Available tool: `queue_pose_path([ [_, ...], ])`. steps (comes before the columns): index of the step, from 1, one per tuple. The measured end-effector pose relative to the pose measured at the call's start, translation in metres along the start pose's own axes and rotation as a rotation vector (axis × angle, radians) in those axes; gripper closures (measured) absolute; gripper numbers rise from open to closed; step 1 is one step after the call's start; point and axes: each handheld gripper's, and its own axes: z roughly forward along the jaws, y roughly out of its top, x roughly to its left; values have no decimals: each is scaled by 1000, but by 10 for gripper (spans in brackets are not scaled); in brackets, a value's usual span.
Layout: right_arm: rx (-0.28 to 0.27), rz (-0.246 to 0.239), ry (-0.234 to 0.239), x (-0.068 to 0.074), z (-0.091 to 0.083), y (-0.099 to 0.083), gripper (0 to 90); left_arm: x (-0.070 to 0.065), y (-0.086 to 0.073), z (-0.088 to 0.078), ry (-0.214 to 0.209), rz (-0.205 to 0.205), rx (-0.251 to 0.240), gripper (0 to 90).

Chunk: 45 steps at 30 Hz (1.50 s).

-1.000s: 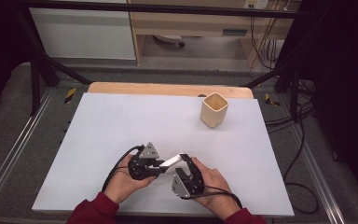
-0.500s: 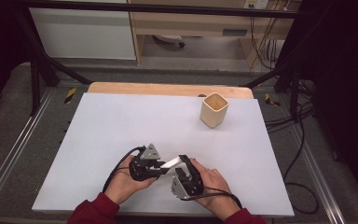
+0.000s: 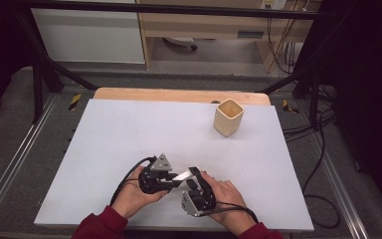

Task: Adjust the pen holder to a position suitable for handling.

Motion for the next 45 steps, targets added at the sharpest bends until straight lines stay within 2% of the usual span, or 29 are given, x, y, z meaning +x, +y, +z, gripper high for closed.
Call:
queue_pose_path([
  [17,-1,-55,-6,4,0,2,525,1,0,0,-15,-7,0,711],
  [27,-3,-53,-3,4,0,2,582,1,-1,1,-34,-12,3,710],
  [45,-9,-91,7,5,0,2,650,2,-1,0,-50,-28,-14,711],
])
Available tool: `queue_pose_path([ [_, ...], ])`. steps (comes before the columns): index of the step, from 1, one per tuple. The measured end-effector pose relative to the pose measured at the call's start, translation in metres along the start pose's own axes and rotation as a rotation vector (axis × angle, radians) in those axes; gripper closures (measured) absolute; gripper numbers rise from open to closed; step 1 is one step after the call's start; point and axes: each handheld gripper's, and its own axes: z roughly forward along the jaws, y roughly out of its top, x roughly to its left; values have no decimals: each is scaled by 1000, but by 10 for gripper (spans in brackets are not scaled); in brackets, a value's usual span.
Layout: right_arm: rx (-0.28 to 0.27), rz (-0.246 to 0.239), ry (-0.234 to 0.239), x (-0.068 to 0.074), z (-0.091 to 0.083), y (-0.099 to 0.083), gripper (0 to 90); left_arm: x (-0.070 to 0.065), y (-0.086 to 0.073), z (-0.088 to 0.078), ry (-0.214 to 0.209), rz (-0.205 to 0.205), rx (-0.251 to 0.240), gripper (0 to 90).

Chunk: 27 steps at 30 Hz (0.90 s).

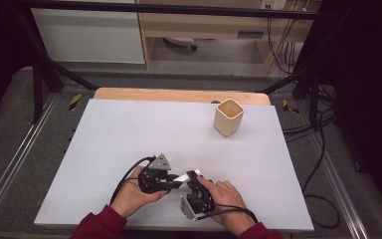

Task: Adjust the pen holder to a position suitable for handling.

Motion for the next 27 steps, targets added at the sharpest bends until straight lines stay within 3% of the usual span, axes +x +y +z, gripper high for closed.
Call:
queue_pose_path([
  [17,5,-12,36,0,-1,0,681,2,-1,-1,-21,-18,-34,704],
  [23,30,25,34,-4,-1,-6,681,8,0,-16,17,-38,-93,469],
  [27,43,59,30,-9,-1,-10,681,19,-2,-33,95,-63,-136,366],
])
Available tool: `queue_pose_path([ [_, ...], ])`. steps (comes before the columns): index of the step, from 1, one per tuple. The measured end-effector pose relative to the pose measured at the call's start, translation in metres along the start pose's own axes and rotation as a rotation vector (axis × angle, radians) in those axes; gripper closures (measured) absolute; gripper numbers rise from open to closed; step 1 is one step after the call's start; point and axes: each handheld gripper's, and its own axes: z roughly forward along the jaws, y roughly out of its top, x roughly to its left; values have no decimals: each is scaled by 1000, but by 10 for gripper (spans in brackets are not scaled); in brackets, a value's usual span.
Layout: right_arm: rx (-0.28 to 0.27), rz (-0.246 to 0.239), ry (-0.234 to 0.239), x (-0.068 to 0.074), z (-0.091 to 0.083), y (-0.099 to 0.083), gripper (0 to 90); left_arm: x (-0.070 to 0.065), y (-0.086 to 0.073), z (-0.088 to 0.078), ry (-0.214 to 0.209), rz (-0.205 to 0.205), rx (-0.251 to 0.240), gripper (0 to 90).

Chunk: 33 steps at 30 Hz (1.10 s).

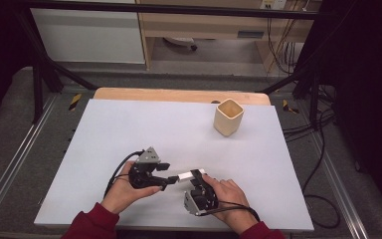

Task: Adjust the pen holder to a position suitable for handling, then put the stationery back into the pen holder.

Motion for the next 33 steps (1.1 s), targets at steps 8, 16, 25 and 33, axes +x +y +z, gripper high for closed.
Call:
queue_pose_path([
  [8,4,145,25,-11,-2,-13,681,27,-18,-38,220,-86,-149,160],
  [16,-52,377,89,-27,-2,-25,681,37,-43,-59,375,-143,-190,71],
  [25,-124,703,193,-44,6,-44,681,47,-64,-68,420,-194,-220,61],
  [33,-106,906,230,-67,28,-67,681,50,-66,-68,430,-212,-235,66],
])
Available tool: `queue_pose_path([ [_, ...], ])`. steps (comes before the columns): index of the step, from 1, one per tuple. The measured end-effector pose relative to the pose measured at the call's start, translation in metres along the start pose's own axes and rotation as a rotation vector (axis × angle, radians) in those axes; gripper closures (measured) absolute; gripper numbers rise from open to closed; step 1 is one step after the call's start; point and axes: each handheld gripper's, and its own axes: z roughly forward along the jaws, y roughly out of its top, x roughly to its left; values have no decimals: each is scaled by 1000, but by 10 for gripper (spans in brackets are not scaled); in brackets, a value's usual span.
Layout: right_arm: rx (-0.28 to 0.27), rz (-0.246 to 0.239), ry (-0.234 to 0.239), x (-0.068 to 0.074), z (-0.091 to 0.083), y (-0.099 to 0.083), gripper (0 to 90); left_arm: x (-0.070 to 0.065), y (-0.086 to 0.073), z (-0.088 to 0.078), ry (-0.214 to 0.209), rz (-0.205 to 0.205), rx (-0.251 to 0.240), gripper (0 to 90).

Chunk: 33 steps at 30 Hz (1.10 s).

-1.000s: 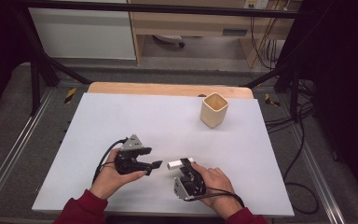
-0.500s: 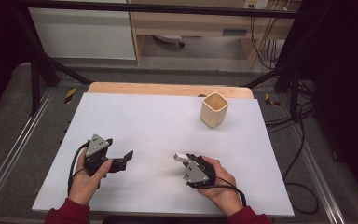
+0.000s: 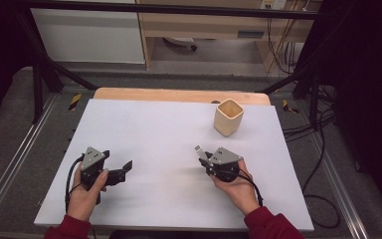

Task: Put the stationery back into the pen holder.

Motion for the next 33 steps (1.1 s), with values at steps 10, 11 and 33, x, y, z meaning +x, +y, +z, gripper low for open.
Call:
queue_pose_path([
  [10,5,109,-16,-35,5,17,681,-3,-3,5,-5,-12,20,65],
  [11,3,114,-15,-37,5,19,681,-4,-3,5,-7,-12,21,65],
  [33,-59,200,-12,-59,10,55,681,0,-3,6,11,-40,32,52],
])
